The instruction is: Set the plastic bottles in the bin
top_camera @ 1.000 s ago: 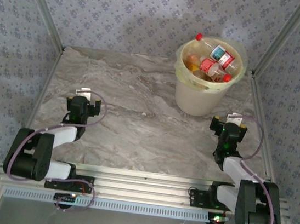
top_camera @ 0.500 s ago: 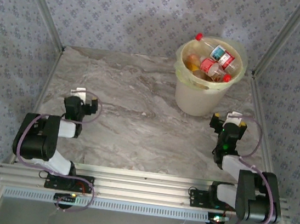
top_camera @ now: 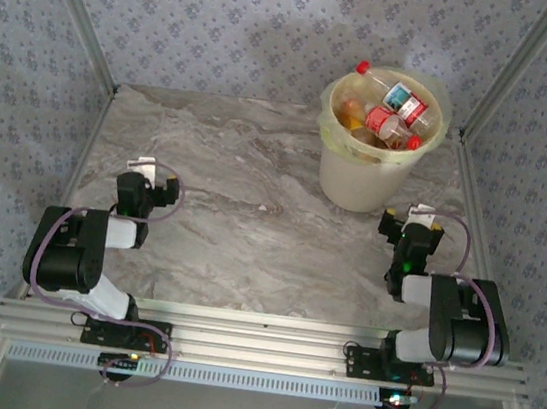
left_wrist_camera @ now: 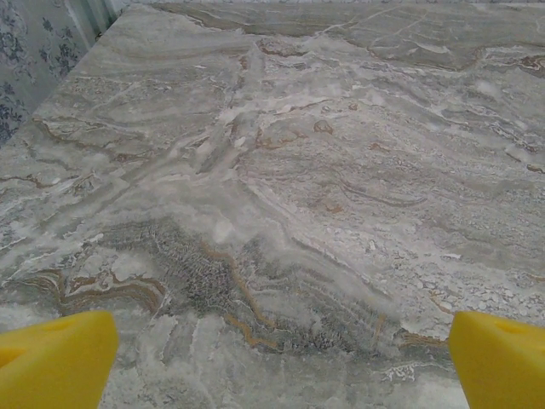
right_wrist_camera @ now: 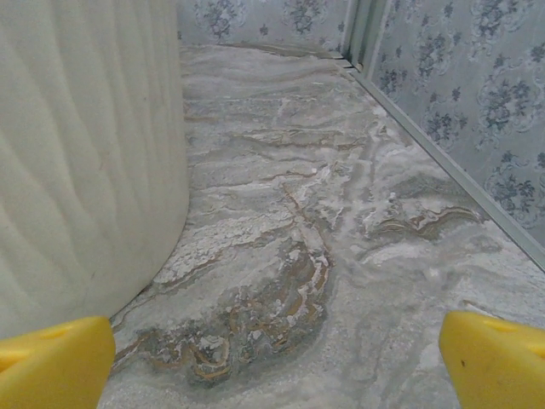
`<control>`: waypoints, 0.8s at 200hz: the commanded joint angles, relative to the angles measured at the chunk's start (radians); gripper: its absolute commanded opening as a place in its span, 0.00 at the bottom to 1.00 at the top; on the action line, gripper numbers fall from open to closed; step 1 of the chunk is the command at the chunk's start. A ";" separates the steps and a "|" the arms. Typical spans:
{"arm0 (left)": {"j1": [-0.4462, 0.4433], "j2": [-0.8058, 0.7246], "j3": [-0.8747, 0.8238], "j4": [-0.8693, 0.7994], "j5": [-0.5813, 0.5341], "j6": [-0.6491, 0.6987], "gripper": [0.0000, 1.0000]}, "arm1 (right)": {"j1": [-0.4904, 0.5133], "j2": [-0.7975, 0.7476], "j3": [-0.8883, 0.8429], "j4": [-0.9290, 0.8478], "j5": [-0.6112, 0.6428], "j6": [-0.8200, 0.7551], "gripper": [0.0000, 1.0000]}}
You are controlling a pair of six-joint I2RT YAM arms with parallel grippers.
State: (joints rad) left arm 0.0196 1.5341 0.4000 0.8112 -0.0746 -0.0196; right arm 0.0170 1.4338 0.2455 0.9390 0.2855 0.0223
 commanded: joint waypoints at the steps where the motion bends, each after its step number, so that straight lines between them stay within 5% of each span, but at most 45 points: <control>1: 0.000 0.001 0.011 0.006 0.014 -0.013 0.99 | 0.014 0.095 0.049 0.067 -0.064 -0.053 1.00; 36: -0.002 0.000 0.012 0.006 0.014 -0.014 0.99 | -0.013 0.089 0.124 -0.089 -0.083 -0.020 1.00; 160: -0.001 0.001 0.012 0.006 0.014 -0.014 1.00 | -0.026 0.092 0.125 -0.088 -0.116 -0.021 1.00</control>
State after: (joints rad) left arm 0.0196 1.5341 0.4000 0.8112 -0.0746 -0.0196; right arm 0.0013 1.5272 0.3523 0.8623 0.1928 0.0029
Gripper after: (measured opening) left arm 0.994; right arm 0.998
